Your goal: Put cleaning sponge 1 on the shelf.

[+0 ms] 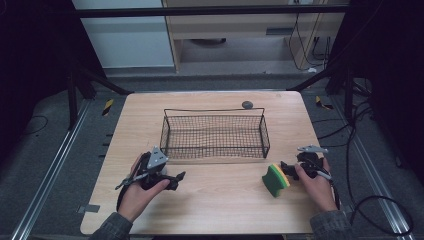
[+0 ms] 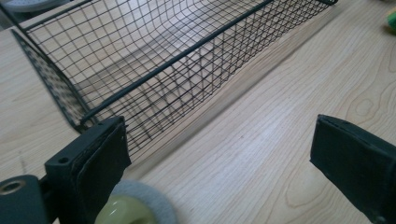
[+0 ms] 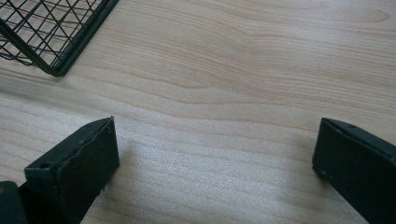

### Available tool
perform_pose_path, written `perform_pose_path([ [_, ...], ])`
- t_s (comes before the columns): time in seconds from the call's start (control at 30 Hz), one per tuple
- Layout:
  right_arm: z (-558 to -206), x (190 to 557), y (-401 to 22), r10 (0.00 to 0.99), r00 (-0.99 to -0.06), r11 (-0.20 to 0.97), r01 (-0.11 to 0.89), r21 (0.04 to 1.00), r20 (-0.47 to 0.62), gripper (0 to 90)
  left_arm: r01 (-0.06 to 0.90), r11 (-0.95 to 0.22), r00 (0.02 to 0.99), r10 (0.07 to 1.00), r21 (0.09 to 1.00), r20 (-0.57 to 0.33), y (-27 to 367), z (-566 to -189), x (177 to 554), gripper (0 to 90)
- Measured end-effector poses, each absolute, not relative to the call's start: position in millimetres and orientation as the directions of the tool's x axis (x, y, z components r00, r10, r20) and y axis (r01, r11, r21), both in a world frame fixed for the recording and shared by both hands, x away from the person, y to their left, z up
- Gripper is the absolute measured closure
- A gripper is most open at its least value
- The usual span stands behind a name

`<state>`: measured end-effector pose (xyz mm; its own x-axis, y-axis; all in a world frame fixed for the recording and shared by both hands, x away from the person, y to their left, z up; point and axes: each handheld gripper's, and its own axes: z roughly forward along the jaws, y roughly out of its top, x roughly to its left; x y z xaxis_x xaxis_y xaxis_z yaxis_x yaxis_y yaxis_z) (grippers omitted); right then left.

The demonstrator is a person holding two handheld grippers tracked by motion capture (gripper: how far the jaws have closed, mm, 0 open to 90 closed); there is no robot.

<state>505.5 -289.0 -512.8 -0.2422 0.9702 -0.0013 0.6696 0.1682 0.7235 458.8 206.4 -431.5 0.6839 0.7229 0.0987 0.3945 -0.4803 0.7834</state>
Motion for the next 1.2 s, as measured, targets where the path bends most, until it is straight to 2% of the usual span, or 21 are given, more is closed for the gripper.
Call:
perform_pose_path([
  [0.3, -513, 505, -289, 0.97, -0.242, 0.166, 0.669, 0.725, 0.001, 0.7, 0.434, -0.524, 0.653, 0.744, 0.733, 0.145, 240, -409, 462, 4.4],
  [0.47, -513, 505, -289, 0.971, -0.24, 0.164, 0.67, 0.724, 0.003, 0.7, 0.477, -0.551, 0.67, 0.732, 0.685, 0.123, 254, -391, 468, 4.4],
  [0.73, -513, 504, -289, 0.969, -0.246, 0.17, 0.668, 0.724, 0.0, 0.7, 0.519, -0.624, 0.695, 0.706, 0.584, 0.137, 258, -378, 477, 6.7],
  [1.2, -513, 502, -288, 0.967, -0.255, 0.177, 0.667, 0.724, -0.001, 0.6, 0.536, -0.654, 0.706, 0.694, 0.533, 0.141, 261, -374, 482, 9.0],
])
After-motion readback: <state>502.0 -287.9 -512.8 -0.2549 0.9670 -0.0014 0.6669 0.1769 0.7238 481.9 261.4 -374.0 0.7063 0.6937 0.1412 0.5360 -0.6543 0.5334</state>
